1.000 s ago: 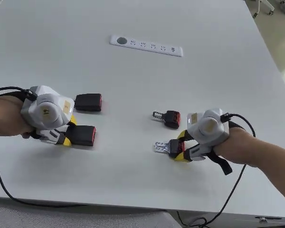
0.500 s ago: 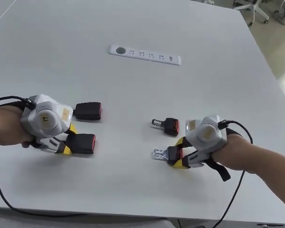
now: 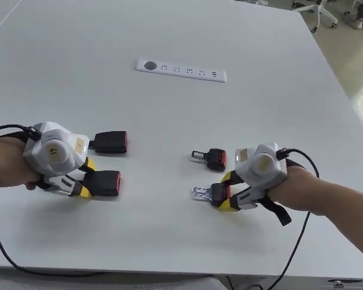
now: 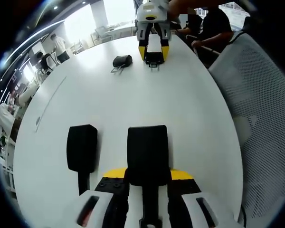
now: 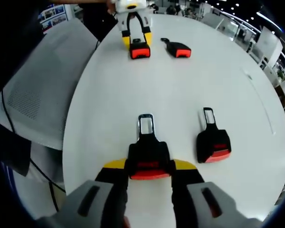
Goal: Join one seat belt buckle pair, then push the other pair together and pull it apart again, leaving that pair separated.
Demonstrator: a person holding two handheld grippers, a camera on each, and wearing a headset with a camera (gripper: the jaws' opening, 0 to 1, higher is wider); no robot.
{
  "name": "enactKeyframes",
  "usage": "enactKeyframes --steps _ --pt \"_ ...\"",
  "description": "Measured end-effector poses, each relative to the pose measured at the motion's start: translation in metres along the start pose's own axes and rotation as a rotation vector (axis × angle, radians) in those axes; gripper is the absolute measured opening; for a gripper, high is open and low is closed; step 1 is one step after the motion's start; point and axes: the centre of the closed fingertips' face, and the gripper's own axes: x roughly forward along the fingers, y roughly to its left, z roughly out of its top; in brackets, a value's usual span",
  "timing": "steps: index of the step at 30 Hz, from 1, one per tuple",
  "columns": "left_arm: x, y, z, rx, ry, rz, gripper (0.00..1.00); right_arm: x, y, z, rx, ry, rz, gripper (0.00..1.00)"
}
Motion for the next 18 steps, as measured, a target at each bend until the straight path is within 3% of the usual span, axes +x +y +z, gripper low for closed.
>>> enactKeyframes --steps 18 --pt "0.001 0.001 0.000 0.001 0.019 -0.006 0.31 0.015 -0.003 0.033 -0.001 -0.045 -0.029 0.35"
